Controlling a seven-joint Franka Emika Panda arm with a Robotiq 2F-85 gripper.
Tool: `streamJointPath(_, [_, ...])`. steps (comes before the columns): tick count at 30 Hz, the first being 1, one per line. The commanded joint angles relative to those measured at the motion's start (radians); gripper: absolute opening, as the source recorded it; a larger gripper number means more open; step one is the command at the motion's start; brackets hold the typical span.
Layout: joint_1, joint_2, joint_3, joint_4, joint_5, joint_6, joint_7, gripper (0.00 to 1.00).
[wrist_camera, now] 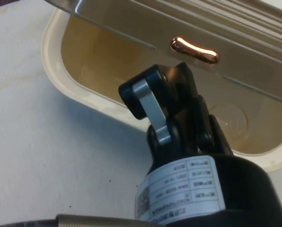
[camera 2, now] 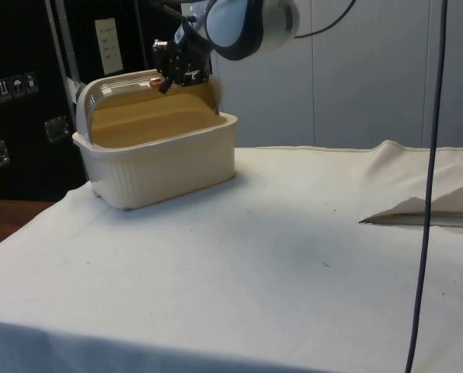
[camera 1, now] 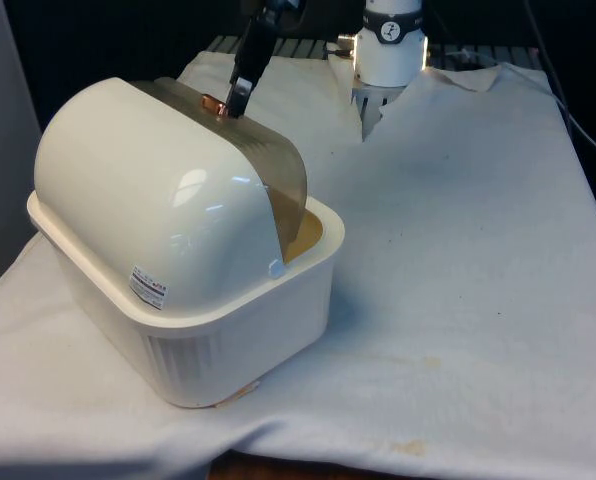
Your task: Open the lid, then close it.
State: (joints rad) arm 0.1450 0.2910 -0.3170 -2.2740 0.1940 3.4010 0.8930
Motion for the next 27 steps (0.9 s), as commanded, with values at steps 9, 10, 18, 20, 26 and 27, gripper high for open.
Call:
streamJointPath(9, [0.006, 0.026, -0.016, 0.022, 0.013, 0.022, 0.030, 0.00])
streamJointPath(10, [0.000, 0.015, -0.006, 0.017, 0.001, 0.008, 0.029, 0.00])
streamJointPath(18, [0.006, 0.035, -0.021, 0.032, 0.017, 0.026, 0.058, 0.00])
streamJointPath(20, [0.006, 0.035, -0.020, 0.032, 0.018, 0.026, 0.061, 0.00])
streamJointPath(26, [0.008, 0.032, -0.021, 0.036, 0.033, 0.024, 0.071, 0.00])
streamJointPath(27, [0.000, 0.026, -0.009, 0.032, 0.020, 0.015, 0.068, 0.00])
